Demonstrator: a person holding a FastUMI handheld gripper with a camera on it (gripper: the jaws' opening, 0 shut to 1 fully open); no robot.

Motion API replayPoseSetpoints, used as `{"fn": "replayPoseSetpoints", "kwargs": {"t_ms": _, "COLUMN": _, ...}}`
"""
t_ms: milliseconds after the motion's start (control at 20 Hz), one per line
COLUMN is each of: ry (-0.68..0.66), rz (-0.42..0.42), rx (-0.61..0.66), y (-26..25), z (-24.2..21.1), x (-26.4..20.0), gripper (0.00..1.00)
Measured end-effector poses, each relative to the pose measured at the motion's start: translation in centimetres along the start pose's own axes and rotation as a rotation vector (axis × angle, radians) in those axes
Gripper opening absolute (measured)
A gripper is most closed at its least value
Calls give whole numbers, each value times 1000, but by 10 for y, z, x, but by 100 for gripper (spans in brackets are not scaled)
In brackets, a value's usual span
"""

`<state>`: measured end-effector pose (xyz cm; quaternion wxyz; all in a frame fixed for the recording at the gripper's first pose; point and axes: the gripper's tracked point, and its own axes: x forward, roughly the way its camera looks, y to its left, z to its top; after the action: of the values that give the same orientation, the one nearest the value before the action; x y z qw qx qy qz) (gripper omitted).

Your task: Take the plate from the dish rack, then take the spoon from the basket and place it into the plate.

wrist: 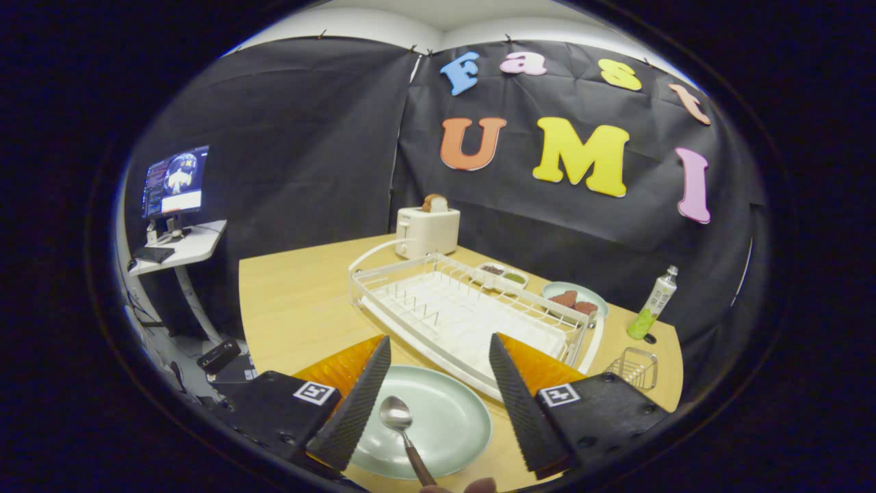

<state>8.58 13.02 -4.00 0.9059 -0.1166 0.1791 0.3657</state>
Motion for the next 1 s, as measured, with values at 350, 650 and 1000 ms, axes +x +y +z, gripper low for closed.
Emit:
{"fn": "replayPoseSetpoints", "kwargs": {"t_ms": 350, "ry": -221, "rz": -252, "rx": 103, "y": -37, "z": 37, "x": -49, "gripper": 100}}
{"fn": "replayPoseSetpoints", "kwargs": {"t_ms": 650, "ry": -367, "rz": -437, "rx": 159, "y": -48, "z": 60, "x": -110, "gripper": 100}}
{"fn": "replayPoseSetpoints", "kwargs": {"t_ms": 1000, "ry": -380, "rz": -481, "rx": 218, "y": -15, "z": 53, "x": -130, "gripper": 100}}
